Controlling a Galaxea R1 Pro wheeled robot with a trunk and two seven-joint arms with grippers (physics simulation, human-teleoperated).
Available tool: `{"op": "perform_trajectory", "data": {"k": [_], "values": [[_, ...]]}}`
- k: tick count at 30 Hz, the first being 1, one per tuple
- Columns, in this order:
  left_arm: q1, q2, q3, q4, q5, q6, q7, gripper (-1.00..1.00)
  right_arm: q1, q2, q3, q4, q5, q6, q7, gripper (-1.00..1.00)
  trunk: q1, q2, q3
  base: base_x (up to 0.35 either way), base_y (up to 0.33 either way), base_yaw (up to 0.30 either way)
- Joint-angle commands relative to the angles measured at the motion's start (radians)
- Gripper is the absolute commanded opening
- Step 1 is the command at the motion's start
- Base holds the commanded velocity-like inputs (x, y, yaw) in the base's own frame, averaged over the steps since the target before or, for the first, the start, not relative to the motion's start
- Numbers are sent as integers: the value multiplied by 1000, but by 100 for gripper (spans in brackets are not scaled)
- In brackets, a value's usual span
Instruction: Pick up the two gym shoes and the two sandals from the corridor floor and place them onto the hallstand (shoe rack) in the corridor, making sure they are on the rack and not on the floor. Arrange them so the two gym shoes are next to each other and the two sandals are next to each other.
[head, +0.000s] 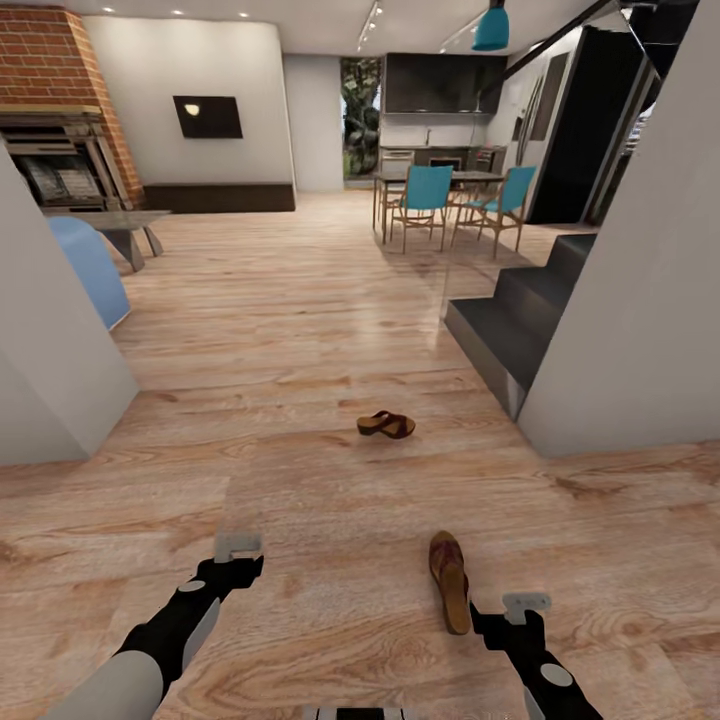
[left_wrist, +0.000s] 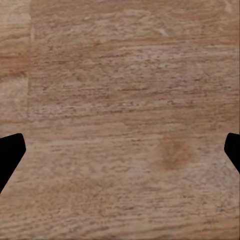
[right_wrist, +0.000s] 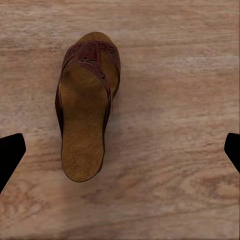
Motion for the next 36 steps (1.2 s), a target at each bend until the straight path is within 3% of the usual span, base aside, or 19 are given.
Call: {"op": "perform_trajectory", "data": {"k": [1, 14, 33, 36], "values": [[0, 0, 2, -2, 1, 5, -1, 100, 0, 0, 0, 0, 0, -3, -1, 100, 0, -1, -6, 0, 0, 0], [-1, 4, 5, -3, 1, 10, 3, 100, -2, 2, 0, -3, -4, -4, -1, 100, 6, -4, -77, 0, 0, 0], [2, 6, 4, -41, 0, 16, 2, 100, -2, 8, 1, 0, -3, -1, -1, 100, 6, -4, -86, 9, 14, 0], [2, 10, 3, -48, -1, 18, 3, 100, -12, 24, 1, -1, 0, 2, -1, 100, 6, -4, -86, 94, 172, 0]]}}
